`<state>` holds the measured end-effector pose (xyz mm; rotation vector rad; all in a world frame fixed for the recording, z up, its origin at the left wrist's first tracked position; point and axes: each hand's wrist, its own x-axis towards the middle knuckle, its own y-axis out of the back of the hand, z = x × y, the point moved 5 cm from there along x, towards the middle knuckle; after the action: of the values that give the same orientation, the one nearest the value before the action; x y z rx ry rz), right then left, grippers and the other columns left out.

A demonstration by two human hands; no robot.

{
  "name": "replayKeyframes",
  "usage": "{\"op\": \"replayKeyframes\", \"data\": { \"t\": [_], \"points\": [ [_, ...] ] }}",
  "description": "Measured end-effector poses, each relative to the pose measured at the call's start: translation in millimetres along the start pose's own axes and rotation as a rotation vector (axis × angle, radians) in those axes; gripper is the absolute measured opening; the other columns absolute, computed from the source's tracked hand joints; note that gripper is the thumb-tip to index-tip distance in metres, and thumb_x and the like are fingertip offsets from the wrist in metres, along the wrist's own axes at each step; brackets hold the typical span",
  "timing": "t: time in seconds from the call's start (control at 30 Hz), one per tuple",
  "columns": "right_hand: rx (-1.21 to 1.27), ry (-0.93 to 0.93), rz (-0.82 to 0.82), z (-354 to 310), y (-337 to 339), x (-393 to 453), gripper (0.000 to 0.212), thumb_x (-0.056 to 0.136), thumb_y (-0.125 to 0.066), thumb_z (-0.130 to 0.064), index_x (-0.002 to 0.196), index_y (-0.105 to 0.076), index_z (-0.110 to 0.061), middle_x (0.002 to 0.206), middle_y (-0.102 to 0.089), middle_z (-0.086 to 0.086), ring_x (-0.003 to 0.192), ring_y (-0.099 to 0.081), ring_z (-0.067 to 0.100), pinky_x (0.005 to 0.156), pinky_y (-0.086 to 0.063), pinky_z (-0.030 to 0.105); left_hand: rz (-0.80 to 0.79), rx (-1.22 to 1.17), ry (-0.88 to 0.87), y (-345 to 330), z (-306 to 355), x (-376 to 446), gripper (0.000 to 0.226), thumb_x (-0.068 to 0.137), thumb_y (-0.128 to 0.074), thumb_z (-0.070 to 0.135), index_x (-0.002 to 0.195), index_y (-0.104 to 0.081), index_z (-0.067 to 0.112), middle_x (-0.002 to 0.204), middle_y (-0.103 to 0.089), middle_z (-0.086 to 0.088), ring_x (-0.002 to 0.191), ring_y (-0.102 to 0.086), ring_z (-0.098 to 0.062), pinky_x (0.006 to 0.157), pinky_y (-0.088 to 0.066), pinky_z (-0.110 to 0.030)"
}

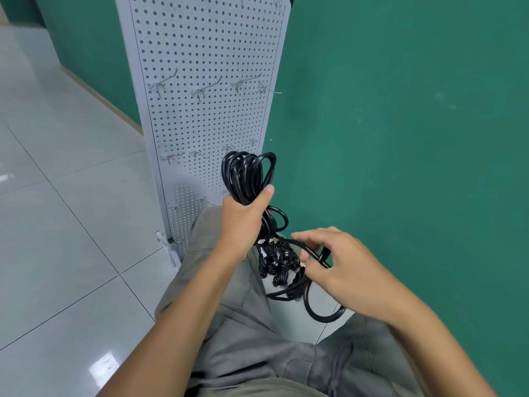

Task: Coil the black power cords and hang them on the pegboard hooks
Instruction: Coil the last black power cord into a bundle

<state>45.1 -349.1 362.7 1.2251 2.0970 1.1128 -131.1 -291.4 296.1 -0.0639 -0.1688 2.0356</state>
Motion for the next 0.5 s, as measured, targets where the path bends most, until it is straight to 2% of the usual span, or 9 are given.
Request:
{"op": "replayKeyframes", "data": {
  "t": [0.07, 0.13, 0.2, 0.27, 0.33, 0.4, 0.43, 0.5],
  "points": [
    [0.064, -0.004, -0.06, -1, 11, 2, 0.041, 0.091, -0.062, -0.003, 0.113, -0.065, -0.038, 0.098, -0.069, -0.015, 0.103, -0.06, 0.0, 0.093, -0.044, 0.013, -0.011, 0.004, -0.006, -2, 1, 1, 0.032, 0.094, -0.074, 0.028, 0.095, -0.068, -0.003, 0.081, -0.062, -0.007, 0.069, -0.057, -0.012, 0.056, -0.046, -0.013],
    [0.143, -0.013, -0.155, 0, 18, 1, 0.051, 0.087, -0.061, 0.007, 0.118, -0.062, -0.034, 0.101, -0.07, -0.012, 0.099, -0.063, 0.0, 0.092, -0.046, 0.012, 0.007, -0.012, -0.009, 0, 2, 2, 0.037, 0.094, -0.074, 0.029, 0.095, -0.066, -0.007, 0.082, -0.063, -0.007, 0.071, -0.058, -0.014, 0.057, -0.047, -0.013],
    [0.206, -0.04, -0.243, 6, 20, 2, 0.055, 0.086, -0.06, 0.01, 0.125, -0.059, -0.028, 0.106, -0.07, -0.007, 0.098, -0.064, 0.007, 0.092, -0.051, 0.021, 0.053, -0.028, -0.017, 5, 8, 3, 0.035, 0.094, -0.073, 0.03, 0.093, -0.066, -0.004, 0.081, -0.063, -0.007, 0.071, -0.058, -0.014, 0.057, -0.047, -0.013],
    [0.214, -0.077, -0.289, 16, 16, 5, 0.048, 0.089, -0.063, 0.003, 0.125, -0.058, -0.028, 0.1, -0.07, -0.009, 0.093, -0.066, 0.019, 0.091, -0.053, 0.035, 0.125, -0.098, -0.007, 14, 10, 6, 0.024, 0.094, -0.073, 0.031, 0.091, -0.068, 0.008, 0.084, -0.068, -0.003, 0.071, -0.064, -0.012, 0.062, -0.053, -0.017],
    [0.119, -0.087, -0.285, 30, 11, 12, 0.029, 0.091, -0.066, -0.011, 0.11, -0.065, -0.032, 0.091, -0.072, -0.009, 0.089, -0.065, 0.028, 0.088, -0.052, 0.044, 0.2, -0.19, 0.027, 23, 10, 8, 0.029, 0.094, -0.074, 0.033, 0.105, -0.066, 0.007, 0.091, -0.07, -0.003, 0.075, -0.071, -0.01, 0.063, -0.056, -0.021],
    [-0.04, -0.105, -0.268, 43, 6, 22, 0.01, 0.091, -0.066, -0.019, 0.09, -0.069, -0.028, 0.087, -0.073, -0.004, 0.084, -0.064, 0.024, 0.086, -0.053, 0.043, 0.237, -0.251, 0.041, 27, 10, 8, 0.036, 0.094, -0.074, 0.031, 0.115, -0.064, 0.004, 0.095, -0.07, -0.001, 0.077, -0.071, -0.008, 0.064, -0.054, -0.018],
    [-0.135, -0.117, -0.254, 50, 3, 28, 0.008, 0.092, -0.066, -0.022, 0.084, -0.068, -0.022, 0.083, -0.072, -0.001, 0.079, -0.063, 0.022, 0.082, -0.052, 0.038, 0.241, -0.269, 0.045, 27, 10, 8, 0.034, 0.095, -0.074, 0.031, 0.114, -0.064, 0.004, 0.092, -0.071, 0.001, 0.078, -0.071, -0.008, 0.064, -0.054, -0.018],
    [-0.315, -0.131, -0.182, 62, 0, 39, 0.024, 0.095, -0.066, -0.029, 0.078, -0.063, -0.012, 0.08, -0.068, 0.006, 0.077, -0.059, 0.024, 0.075, -0.05, 0.036, 0.228, -0.295, 0.06, 26, 8, 8, 0.029, 0.095, -0.074, 0.03, 0.108, -0.065, 0.005, 0.081, -0.071, 0.006, 0.074, -0.071, -0.009, 0.062, -0.054, -0.019]
  ]
}}
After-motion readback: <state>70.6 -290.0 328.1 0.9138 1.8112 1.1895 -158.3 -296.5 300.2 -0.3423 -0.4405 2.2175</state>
